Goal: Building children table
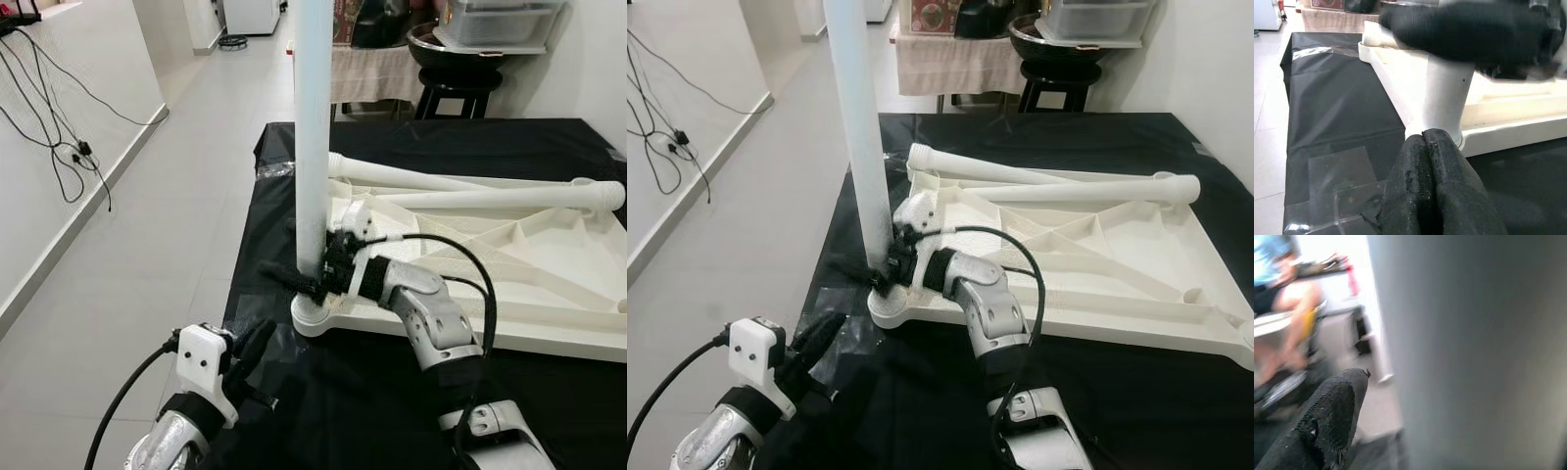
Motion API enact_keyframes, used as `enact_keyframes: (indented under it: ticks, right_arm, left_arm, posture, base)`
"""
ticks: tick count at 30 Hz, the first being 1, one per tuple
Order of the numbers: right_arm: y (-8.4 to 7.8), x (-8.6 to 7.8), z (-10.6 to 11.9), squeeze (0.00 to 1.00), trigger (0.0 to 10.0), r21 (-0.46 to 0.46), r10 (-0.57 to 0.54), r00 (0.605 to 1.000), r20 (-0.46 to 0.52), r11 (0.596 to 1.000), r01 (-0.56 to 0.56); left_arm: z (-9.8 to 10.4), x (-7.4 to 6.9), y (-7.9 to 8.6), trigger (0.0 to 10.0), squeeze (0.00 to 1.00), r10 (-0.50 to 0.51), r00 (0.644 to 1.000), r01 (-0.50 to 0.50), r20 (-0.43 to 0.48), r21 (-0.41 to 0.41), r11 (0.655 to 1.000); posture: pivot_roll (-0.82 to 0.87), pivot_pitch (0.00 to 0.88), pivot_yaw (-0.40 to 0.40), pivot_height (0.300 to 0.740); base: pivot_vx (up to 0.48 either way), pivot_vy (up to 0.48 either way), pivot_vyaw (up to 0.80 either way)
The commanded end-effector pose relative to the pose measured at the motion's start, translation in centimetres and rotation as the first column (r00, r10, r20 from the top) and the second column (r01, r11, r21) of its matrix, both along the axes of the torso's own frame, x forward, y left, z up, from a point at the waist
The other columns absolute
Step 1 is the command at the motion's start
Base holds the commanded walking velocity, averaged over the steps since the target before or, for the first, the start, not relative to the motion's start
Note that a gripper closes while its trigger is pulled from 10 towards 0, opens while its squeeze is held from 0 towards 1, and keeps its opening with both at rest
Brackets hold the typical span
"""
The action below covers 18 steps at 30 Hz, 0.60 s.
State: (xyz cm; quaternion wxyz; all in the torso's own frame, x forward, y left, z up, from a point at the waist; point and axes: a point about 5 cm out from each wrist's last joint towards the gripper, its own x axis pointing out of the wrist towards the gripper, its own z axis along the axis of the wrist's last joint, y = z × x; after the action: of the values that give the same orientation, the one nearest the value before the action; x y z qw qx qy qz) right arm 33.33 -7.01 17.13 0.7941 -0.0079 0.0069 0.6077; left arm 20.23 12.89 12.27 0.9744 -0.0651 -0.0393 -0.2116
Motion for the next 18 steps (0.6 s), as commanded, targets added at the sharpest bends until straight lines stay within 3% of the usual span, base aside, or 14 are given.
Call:
enact_keyframes:
  ticks: [1, 4, 5, 6, 9, 10, 18]
  right_arm:
    - [0.5, 0.4, 0.4, 0.00, 10.0, -0.046, 0.140, 0.990, 0.017, 0.989, -0.139]
    - [0.5, 0.8, 0.5, 0.00, 10.0, -0.055, 0.179, 0.984, -0.005, 0.982, -0.179]
    - [0.6, 1.0, 0.5, 0.00, 9.6, -0.054, 0.200, 0.980, -0.025, 0.978, -0.201]
    - [0.6, 1.1, 0.5, 0.00, 3.1, -0.055, 0.207, 0.977, -0.042, 0.976, -0.210]
    - [0.6, 1.1, 0.5, 0.00, 3.1, -0.055, 0.207, 0.977, -0.042, 0.976, -0.210]
    - [0.6, 1.2, 0.5, 0.00, 0.0, -0.050, 0.224, 0.973, -0.059, 0.973, -0.227]
    - [-0.5, 1.4, 0.1, 0.00, 0.0, -0.036, 0.191, 0.980, -0.056, 0.980, -0.194]
  left_arm:
    - [-0.6, -0.2, 0.1, 10.0, 0.00, 0.007, 1.000, -0.007, -0.020, 0.010, 1.000]
    - [-0.6, -0.2, 0.1, 10.0, 0.00, 0.007, 1.000, -0.007, -0.021, 0.011, 1.000]
    - [-0.6, -0.2, 0.1, 10.0, 0.00, 0.007, 1.000, -0.007, -0.021, 0.011, 1.000]
    - [-0.6, -0.2, 0.1, 10.0, 0.00, 0.008, 1.000, -0.007, -0.022, 0.011, 1.000]
    - [-0.6, -0.2, 0.1, 10.0, 0.00, 0.008, 1.000, -0.007, -0.022, 0.011, 1.000]
    - [-0.6, -0.2, 0.1, 10.0, 0.00, 0.008, 1.000, -0.007, -0.021, 0.011, 1.000]
    - [-0.5, -0.3, -0.1, 10.0, 0.00, 0.007, 1.000, -0.007, -0.020, 0.008, 1.000]
  posture:
    - [0.03, 0.031, 0.017, 0.740]
    - [0.03, 0.031, 0.017, 0.740]
    - [0.03, 0.028, 0.014, 0.740]
    - [0.04, 0.028, 0.014, 0.740]
    - [0.04, 0.028, 0.014, 0.740]
    - [0.04, 0.029, 0.013, 0.740]
    - [0.03, 0.039, 0.013, 0.740]
  base:
    - [0.000, 0.000, 0.00]
    - [0.000, 0.000, 0.00]
    - [0.000, 0.000, 0.00]
    - [0.000, 0.000, 0.00]
    - [0.000, 0.000, 0.00]
    - [0.000, 0.000, 0.00]
    - [0.000, 0.000, 0.00]
